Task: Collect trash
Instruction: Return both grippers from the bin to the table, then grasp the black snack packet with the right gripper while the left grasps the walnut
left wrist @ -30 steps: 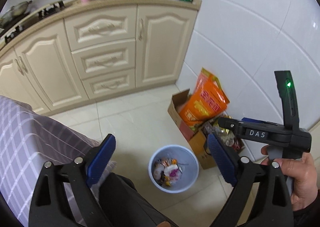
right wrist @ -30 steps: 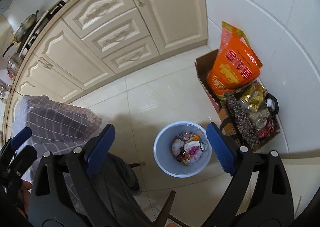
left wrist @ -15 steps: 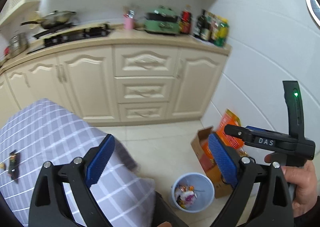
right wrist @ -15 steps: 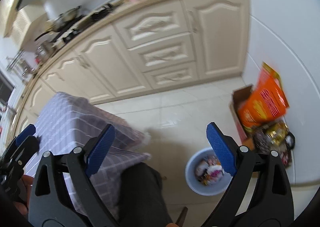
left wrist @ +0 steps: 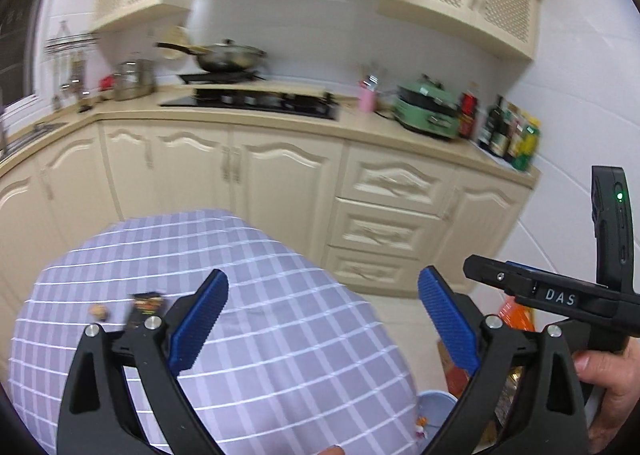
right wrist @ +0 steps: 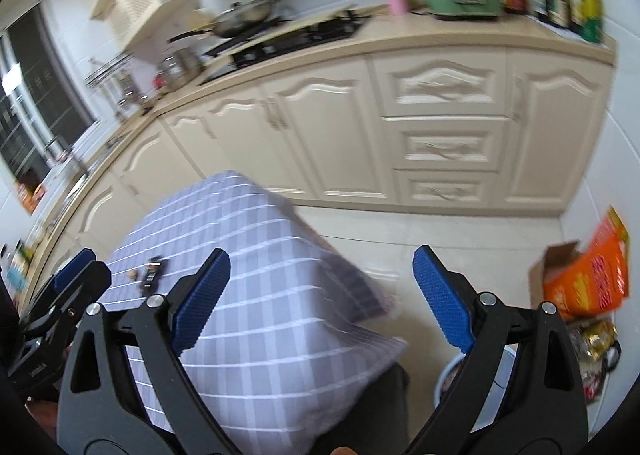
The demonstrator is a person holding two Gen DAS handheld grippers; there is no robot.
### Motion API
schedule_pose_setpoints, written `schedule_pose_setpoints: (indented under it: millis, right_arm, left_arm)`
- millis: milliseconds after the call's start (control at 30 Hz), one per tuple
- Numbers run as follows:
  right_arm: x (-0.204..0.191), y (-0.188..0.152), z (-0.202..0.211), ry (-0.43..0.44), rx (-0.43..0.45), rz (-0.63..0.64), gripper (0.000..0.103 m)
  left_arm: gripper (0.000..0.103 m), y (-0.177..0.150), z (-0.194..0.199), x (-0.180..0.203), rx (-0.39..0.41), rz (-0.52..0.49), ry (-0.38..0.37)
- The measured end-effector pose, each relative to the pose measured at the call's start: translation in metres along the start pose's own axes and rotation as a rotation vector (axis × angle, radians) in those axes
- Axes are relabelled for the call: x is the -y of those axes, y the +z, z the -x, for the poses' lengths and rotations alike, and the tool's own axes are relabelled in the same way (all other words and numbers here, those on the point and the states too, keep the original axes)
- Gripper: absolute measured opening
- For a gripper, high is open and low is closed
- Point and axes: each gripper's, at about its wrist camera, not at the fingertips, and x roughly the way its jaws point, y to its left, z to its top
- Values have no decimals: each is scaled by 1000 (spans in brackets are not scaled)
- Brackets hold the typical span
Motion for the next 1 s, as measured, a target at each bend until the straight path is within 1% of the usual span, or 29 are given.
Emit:
schedule_pose_setpoints:
  millis: [100, 200, 267, 467, 600, 733, 867, 933, 967, 1000]
  right_arm:
    - [-30, 3, -11, 41, -9, 47, 91]
    - [-68, 5, -26, 86, -24, 105, 91]
    - [-92, 2, -36, 112, -33, 132, 91]
    - [-154, -7, -77, 176, -86, 193, 91]
    - [-188, -20, -110, 204, -149, 230, 91]
    - [-217, -36, -144, 206, -222, 280, 91]
    - [-240, -51, -172, 206, -276, 326, 90]
    - [-253, -59, -188, 201, -307, 351, 86]
    - [-259, -62, -198, 195, -322, 361, 82]
    - [-262, -65, -205, 189, -334, 368, 76]
  left_arm:
    - [94, 1, 16, -32, 34, 27, 76]
    - [94, 0, 27, -56, 51, 56, 133]
    - [94, -3, 37, -79, 58, 83, 178]
    - [94, -21, 54, -142, 43, 159, 297]
    - [94, -38, 60, -178, 18, 211, 360]
    - [94, -52, 60, -207, -5, 251, 401]
    - [94, -64, 55, -234, -32, 287, 428]
    - [94, -69, 52, -244, -45, 302, 439]
    - [94, -71, 51, -249, -50, 308, 442]
    - [94, -72, 49, -250, -56, 311, 443]
